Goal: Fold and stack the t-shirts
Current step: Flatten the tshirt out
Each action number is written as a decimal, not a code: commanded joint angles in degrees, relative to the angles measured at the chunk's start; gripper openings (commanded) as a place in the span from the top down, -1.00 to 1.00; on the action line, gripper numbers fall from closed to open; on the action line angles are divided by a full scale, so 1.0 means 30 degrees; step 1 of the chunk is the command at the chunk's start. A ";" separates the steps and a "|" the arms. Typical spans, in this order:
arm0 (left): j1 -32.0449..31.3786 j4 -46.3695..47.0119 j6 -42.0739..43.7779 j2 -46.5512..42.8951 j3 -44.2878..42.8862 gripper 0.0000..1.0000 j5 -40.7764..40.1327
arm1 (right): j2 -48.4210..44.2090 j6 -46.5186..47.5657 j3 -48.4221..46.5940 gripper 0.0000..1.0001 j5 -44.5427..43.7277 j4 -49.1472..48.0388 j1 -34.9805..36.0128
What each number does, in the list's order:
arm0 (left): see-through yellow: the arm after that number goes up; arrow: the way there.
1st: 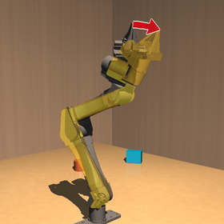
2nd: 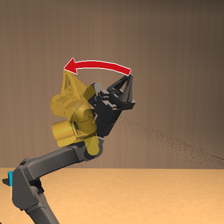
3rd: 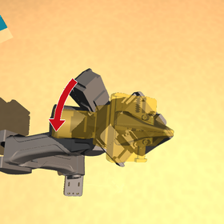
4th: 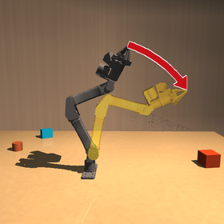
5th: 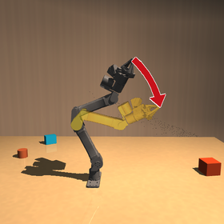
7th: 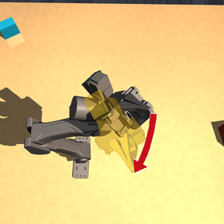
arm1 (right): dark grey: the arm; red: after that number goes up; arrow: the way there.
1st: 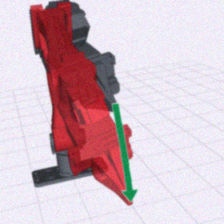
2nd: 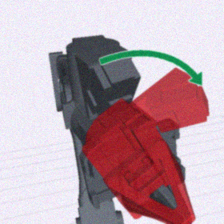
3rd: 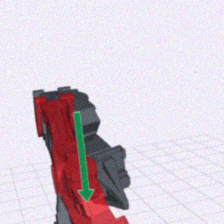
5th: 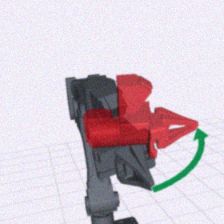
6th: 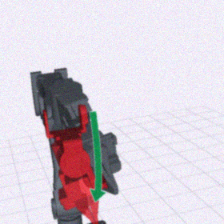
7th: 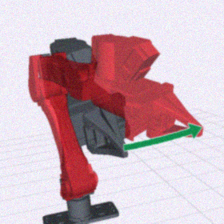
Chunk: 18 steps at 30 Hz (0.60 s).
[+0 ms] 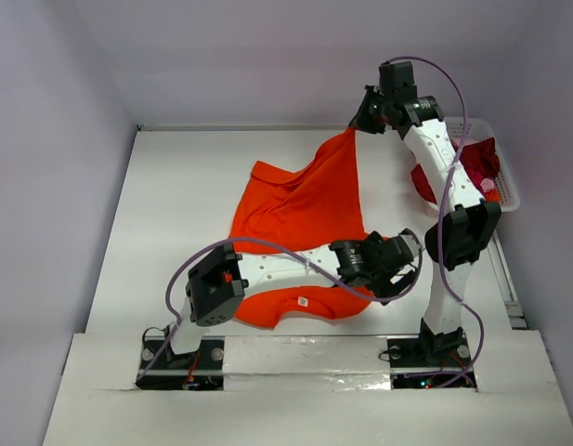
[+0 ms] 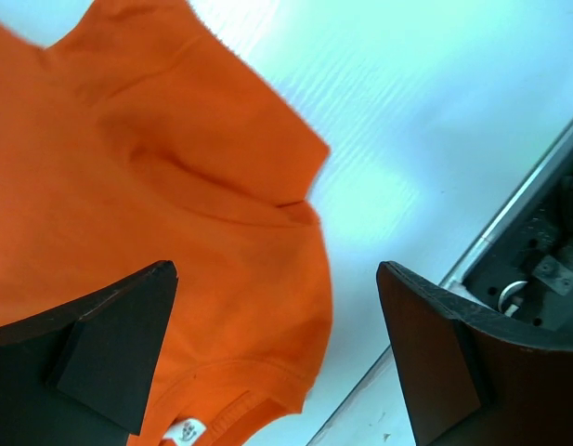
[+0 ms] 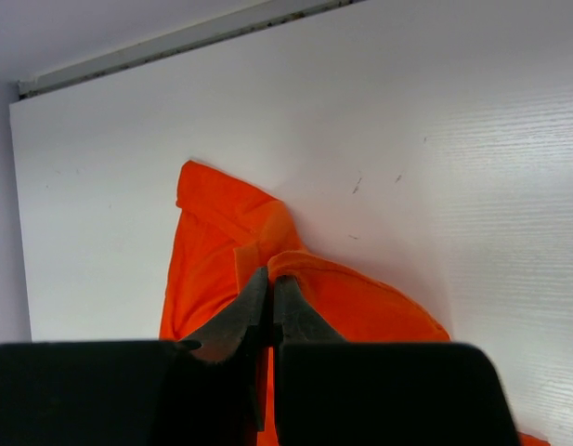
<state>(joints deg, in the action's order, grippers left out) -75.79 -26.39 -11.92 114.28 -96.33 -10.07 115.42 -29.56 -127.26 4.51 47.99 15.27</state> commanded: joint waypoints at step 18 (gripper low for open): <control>-0.0108 0.4489 0.2070 0.3449 0.0500 -0.84 0.1539 | -0.1294 0.0244 -0.0441 1.00 0.0692 -0.0585 -0.0372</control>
<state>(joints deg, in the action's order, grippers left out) -75.79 -15.92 -6.61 125.60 -95.13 -5.78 115.42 -29.56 -127.26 5.43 47.99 14.61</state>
